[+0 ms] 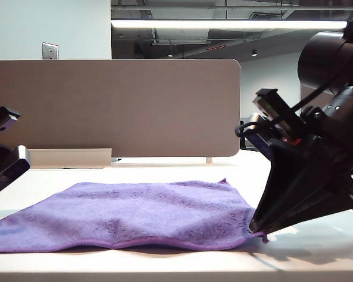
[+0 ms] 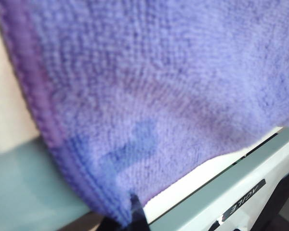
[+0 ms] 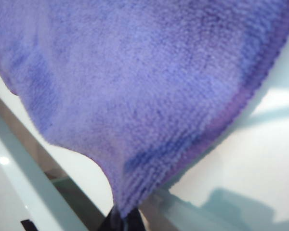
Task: Fold the bottom of the cloth upward, then fold it vertically to form a square shape.
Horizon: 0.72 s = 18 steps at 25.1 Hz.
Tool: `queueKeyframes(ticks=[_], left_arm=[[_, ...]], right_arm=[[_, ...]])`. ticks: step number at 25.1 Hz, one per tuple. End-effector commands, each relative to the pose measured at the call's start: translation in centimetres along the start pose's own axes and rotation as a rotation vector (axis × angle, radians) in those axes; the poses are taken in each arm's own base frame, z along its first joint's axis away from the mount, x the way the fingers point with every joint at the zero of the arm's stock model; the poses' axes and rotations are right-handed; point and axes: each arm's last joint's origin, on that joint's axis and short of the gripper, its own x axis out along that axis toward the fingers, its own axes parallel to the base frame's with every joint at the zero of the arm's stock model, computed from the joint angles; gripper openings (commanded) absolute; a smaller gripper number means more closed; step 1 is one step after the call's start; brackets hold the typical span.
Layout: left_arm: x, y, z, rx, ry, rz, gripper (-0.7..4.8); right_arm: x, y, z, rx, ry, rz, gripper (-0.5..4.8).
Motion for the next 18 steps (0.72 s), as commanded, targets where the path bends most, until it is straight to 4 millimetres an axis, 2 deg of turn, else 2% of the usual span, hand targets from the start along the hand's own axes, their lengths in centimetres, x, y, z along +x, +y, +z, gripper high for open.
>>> queueKeyframes(ticks=[1, 7, 10, 18], left_arm=[[0.0, 0.0, -0.4, -0.007, 0.033, -0.005, -0.06], [-0.5, -0.4, -2.4, -0.008, 0.050, -0.006, -0.06], [-0.6, -0.5, -3.8, -0.006, 0.033, -0.054, -0.06], [-1.7, -1.4, -5.1, -0.037, -0.017, -0.077, -0.06]], right_arm=[[0.0, 0.1, -0.3, 0.025, 0.035, 0.024, -0.05], [-0.7, 0.5, -1.4, 0.070, 0.099, 0.021, -0.05], [-1.1, 1.4, -2.0, 0.044, 0.115, 0.022, -0.05], [-0.5, 3.8, -3.6, -0.015, 0.182, -0.003, -0.05]])
